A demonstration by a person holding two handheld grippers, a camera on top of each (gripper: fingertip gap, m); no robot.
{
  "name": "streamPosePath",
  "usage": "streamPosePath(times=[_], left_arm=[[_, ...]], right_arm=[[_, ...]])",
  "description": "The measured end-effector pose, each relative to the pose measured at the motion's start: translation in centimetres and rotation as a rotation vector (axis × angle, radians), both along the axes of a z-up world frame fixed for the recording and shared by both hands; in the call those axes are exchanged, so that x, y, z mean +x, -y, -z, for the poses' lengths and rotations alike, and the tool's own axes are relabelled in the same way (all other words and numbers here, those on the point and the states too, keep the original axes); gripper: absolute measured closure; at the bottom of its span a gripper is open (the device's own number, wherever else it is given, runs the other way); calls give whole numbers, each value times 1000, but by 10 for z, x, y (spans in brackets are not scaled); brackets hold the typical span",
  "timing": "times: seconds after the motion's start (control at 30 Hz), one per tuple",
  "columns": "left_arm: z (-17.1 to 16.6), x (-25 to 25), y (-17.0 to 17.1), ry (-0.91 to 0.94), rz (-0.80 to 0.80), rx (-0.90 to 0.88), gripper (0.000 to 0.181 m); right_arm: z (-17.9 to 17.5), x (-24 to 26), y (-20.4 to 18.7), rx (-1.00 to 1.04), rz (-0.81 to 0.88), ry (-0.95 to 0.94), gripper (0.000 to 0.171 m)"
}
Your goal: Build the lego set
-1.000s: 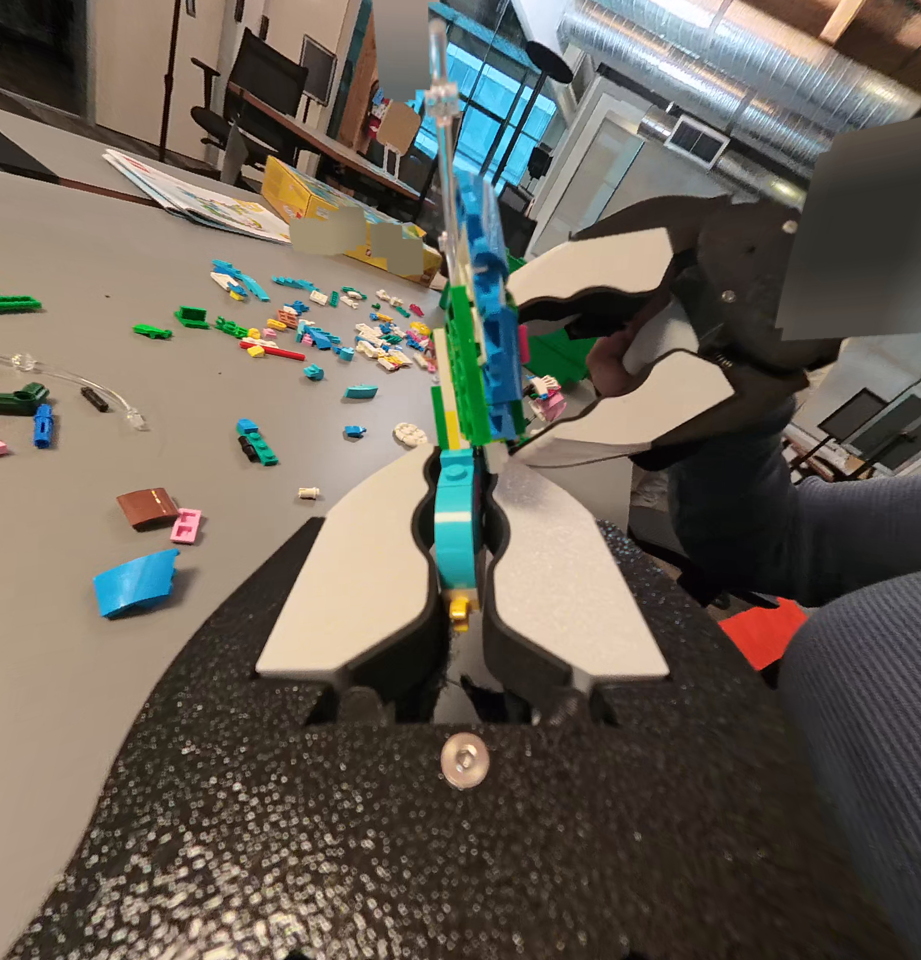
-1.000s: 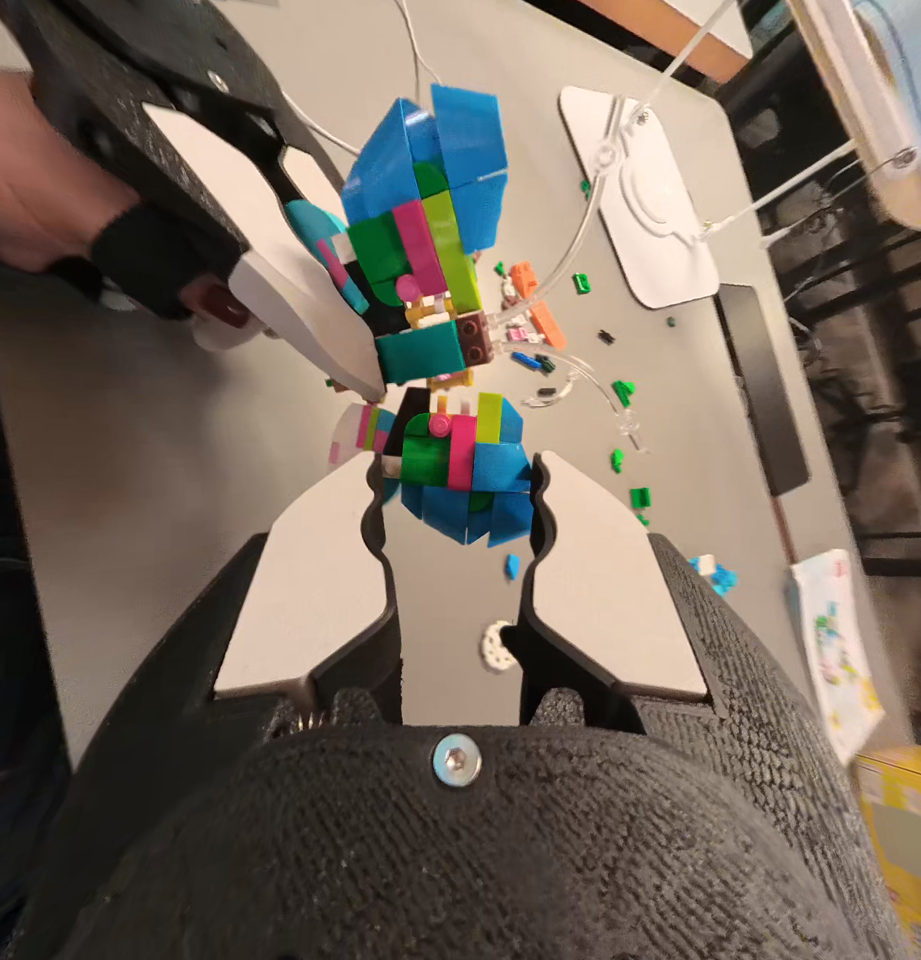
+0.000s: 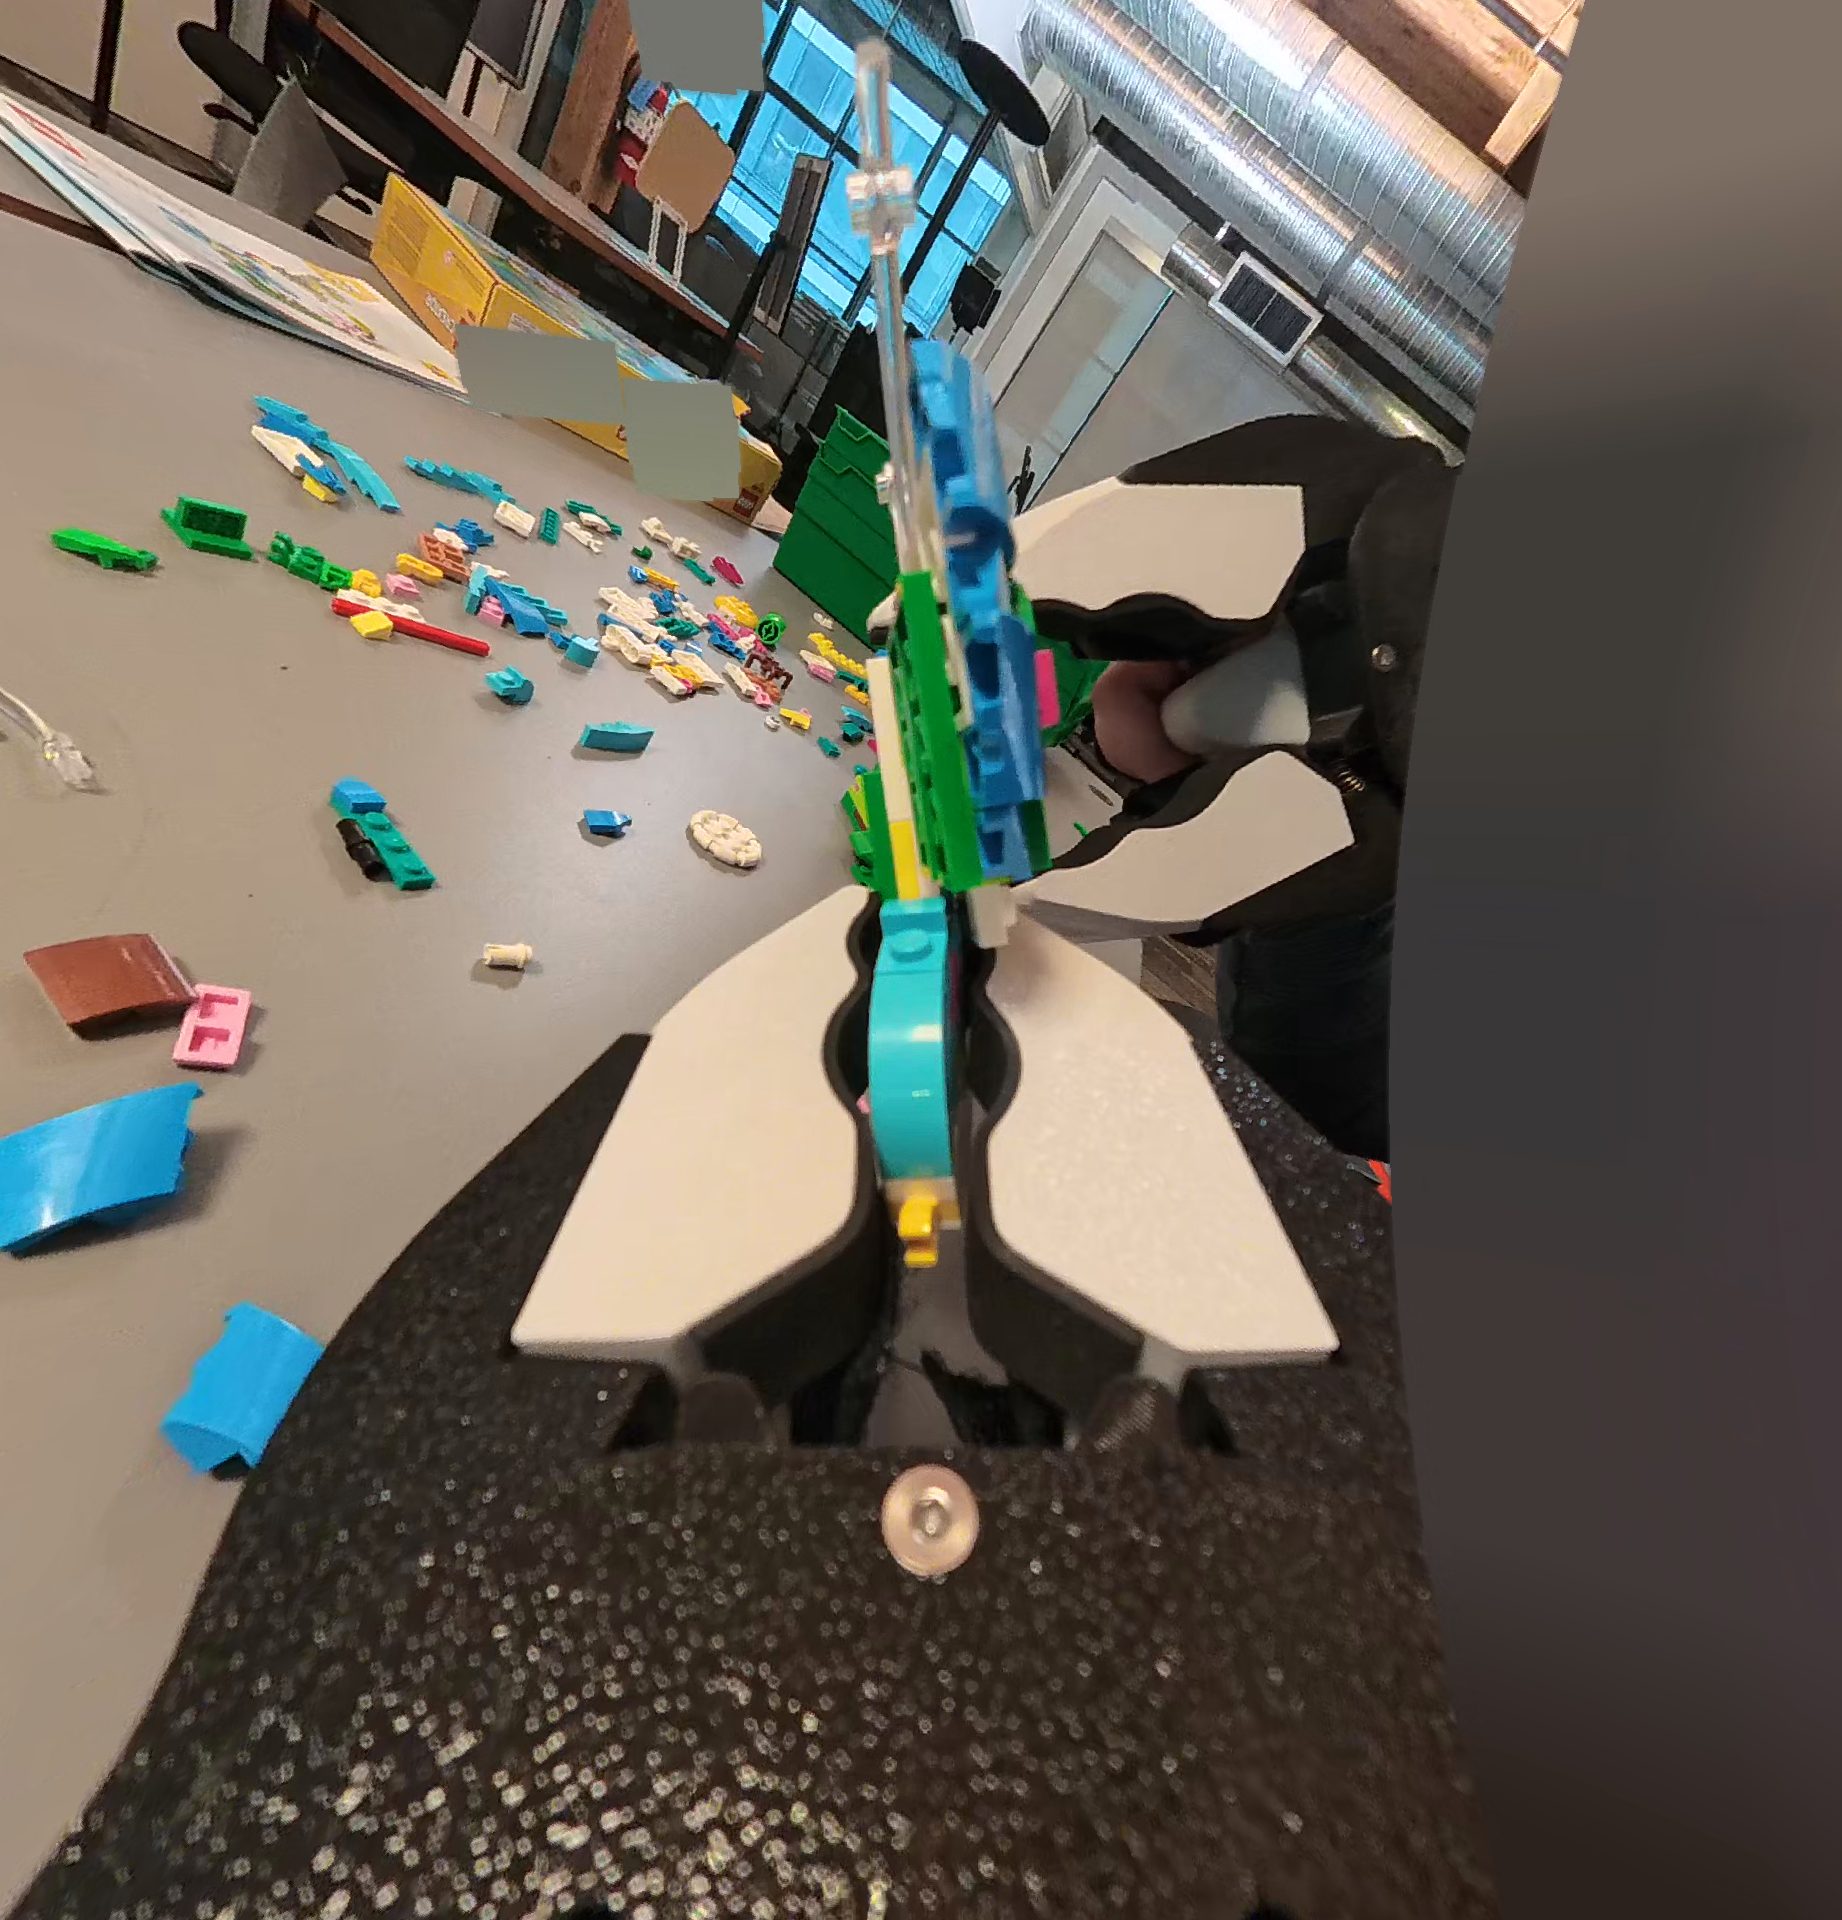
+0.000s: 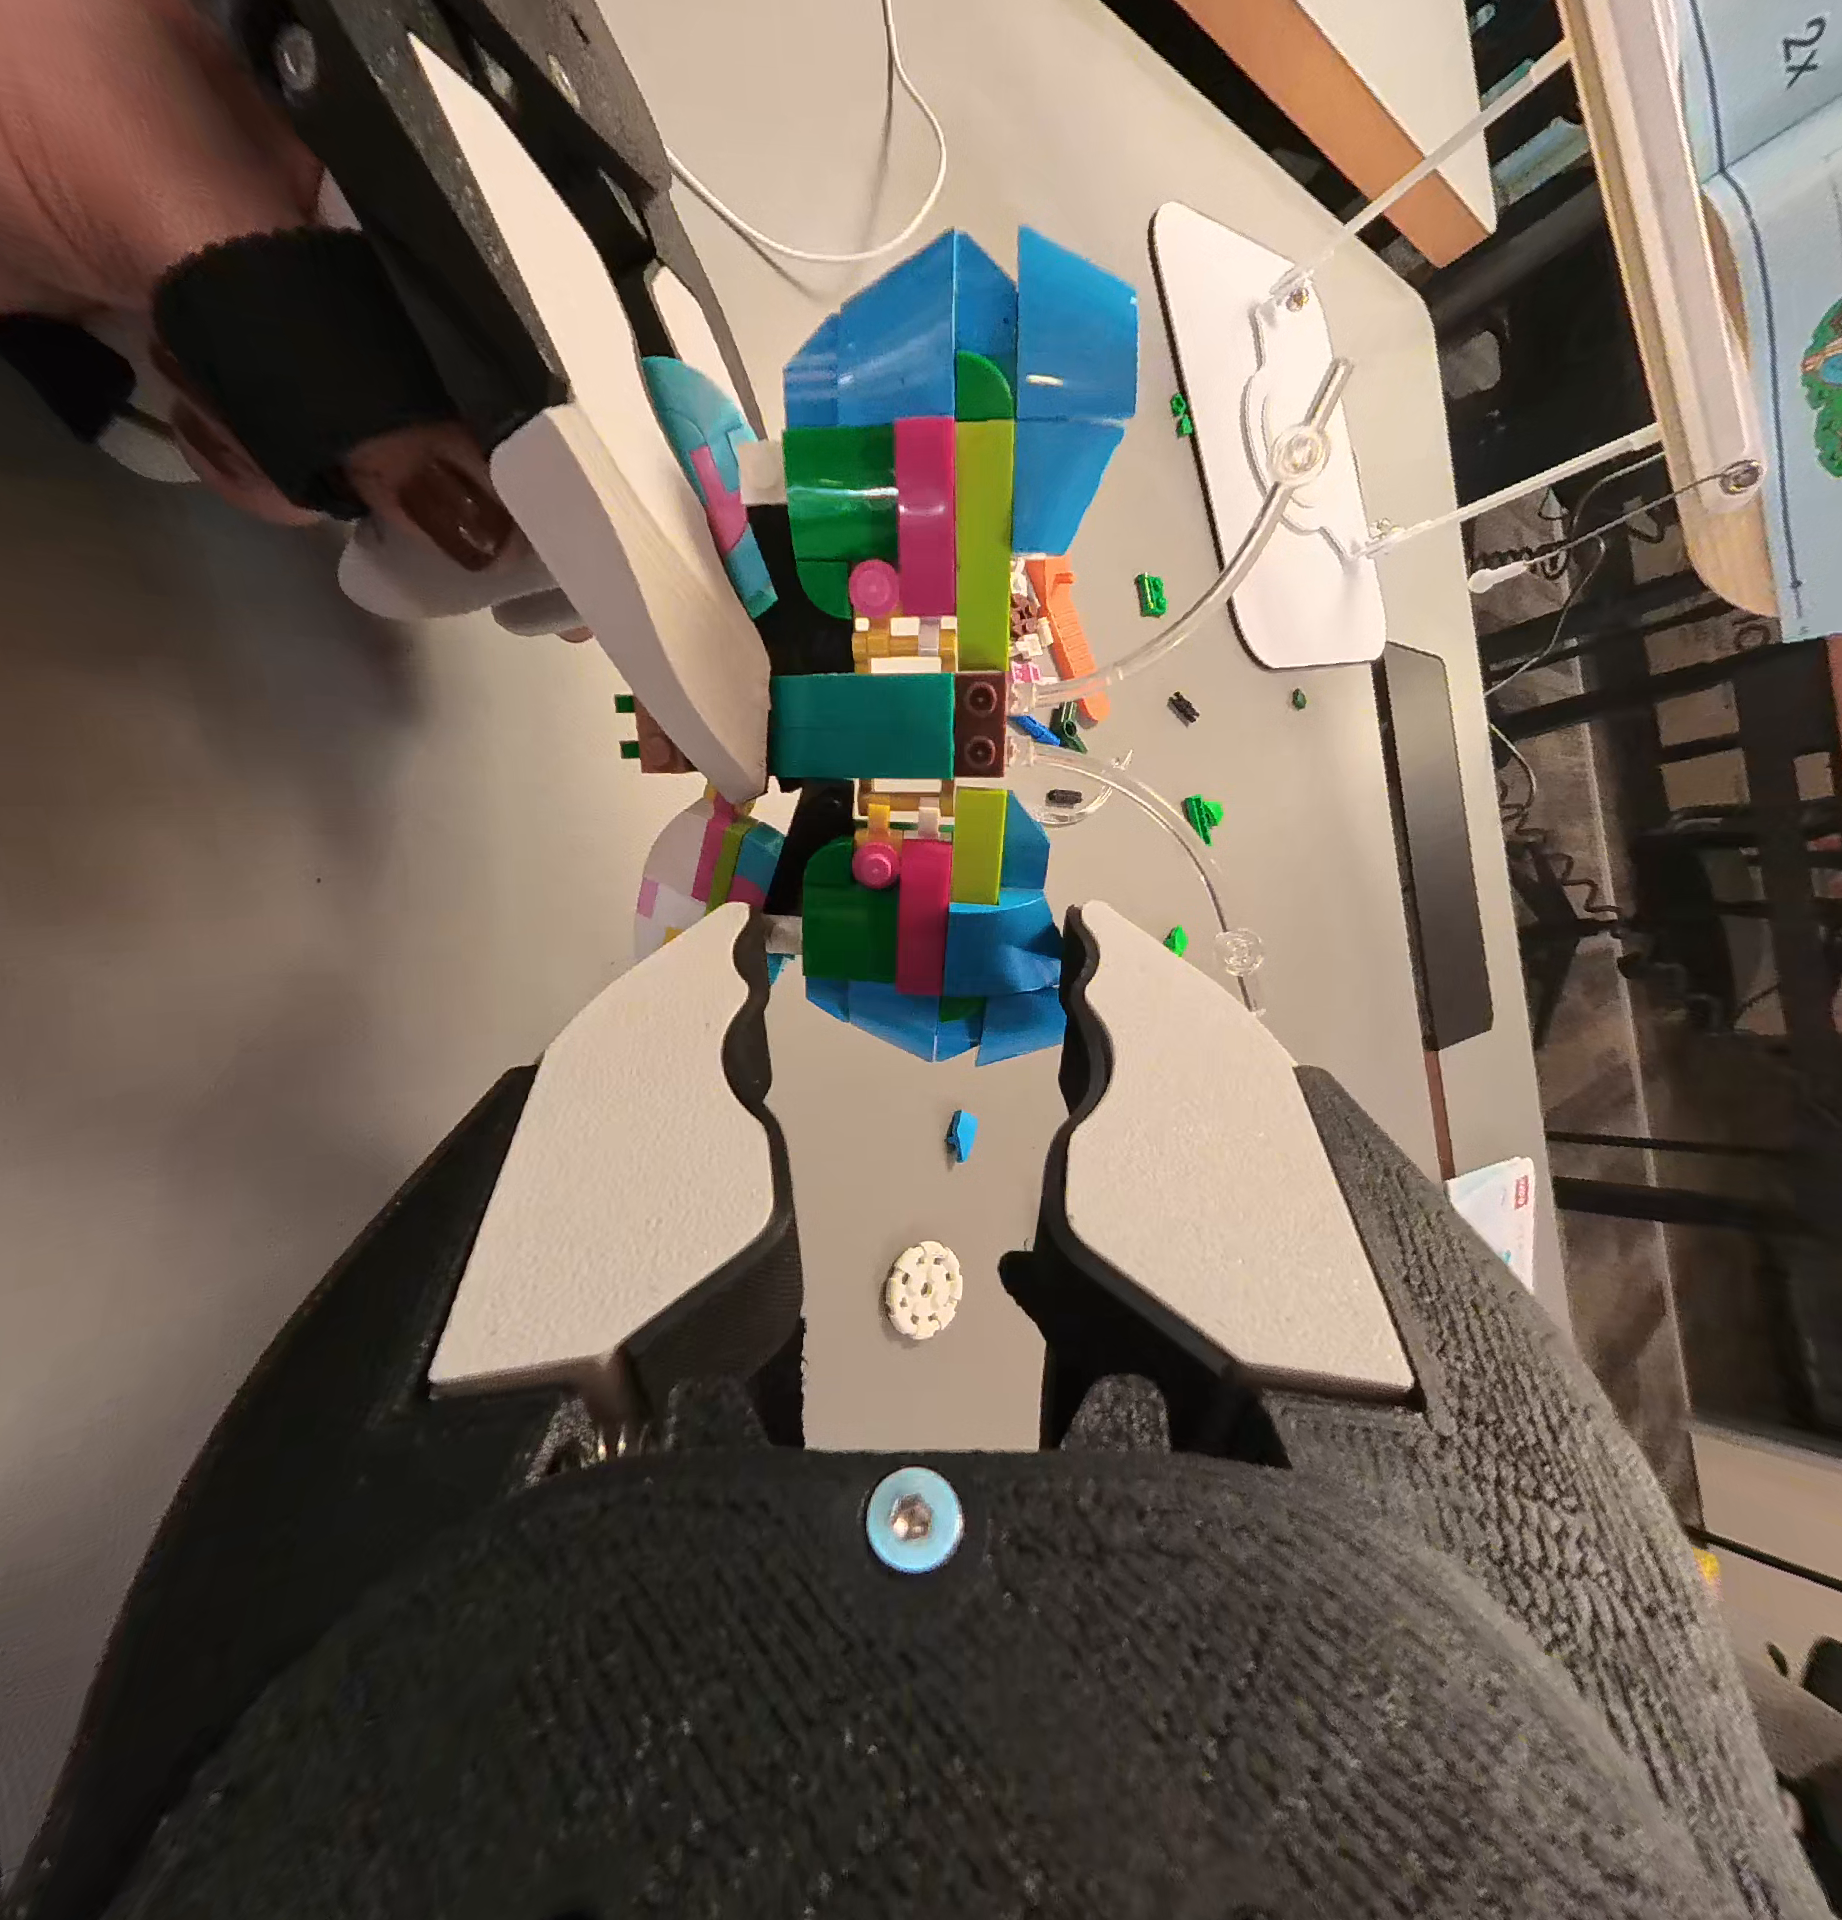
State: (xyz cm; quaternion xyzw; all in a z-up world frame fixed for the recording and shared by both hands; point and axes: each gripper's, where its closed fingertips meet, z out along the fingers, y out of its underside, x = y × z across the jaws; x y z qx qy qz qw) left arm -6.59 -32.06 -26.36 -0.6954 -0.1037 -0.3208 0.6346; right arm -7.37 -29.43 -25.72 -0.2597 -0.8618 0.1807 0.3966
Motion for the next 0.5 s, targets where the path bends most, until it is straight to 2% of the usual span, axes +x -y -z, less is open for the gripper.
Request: streamPosePath(times=[0.5], left_arm=[[2, 1, -2, 24, 5, -8, 168]], right_arm=[[4, 1, -3, 2, 18, 40, 118]])
